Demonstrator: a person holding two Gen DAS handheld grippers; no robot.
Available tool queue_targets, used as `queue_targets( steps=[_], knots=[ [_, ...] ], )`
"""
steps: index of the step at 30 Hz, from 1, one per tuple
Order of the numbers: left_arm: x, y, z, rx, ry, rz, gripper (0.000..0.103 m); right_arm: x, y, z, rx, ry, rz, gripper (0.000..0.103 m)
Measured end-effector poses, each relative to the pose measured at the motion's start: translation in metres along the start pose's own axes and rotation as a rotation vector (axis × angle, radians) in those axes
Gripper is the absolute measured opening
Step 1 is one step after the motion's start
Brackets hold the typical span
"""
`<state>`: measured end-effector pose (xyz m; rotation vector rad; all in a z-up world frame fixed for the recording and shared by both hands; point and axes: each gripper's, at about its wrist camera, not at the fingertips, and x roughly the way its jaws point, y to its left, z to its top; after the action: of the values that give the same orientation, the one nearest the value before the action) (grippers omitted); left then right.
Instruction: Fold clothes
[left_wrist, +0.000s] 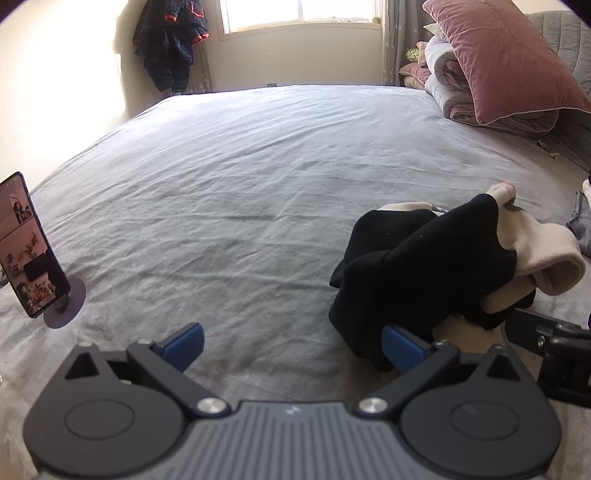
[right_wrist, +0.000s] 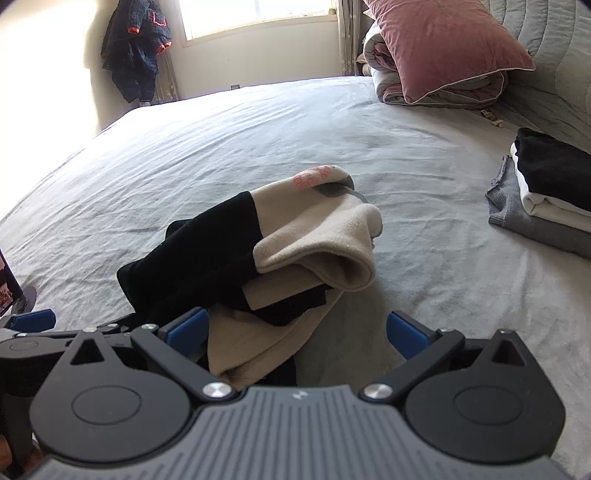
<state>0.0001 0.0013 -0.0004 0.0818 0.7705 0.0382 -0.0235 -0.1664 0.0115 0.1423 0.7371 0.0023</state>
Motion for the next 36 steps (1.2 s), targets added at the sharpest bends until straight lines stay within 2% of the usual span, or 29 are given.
queue_targets(
  steps=[16, 22, 30, 36],
  knots=[
    [0.0, 0.027, -0.001, -0.036, -0.014, -0.018, 0.103, 0.005, 0.005, -0.004, -0.035, 0.018, -0.013, 0.103],
    [0.002, 0.023, 0.003, -0.03, -0.003, -0.004, 0.103, 0.005, 0.004, -0.004, -0.039, 0.028, -0.012, 0.103],
    [0.003, 0.024, 0.004, -0.031, 0.004, -0.025, 0.103, 0.006, 0.003, -0.004, -0.046, 0.027, -0.016, 0.103],
    [0.004, 0.011, -0.002, -0.017, 0.002, -0.016, 0.103, 0.005, 0.002, -0.004, -0.046, 0.027, -0.017, 0.103]
  ],
)
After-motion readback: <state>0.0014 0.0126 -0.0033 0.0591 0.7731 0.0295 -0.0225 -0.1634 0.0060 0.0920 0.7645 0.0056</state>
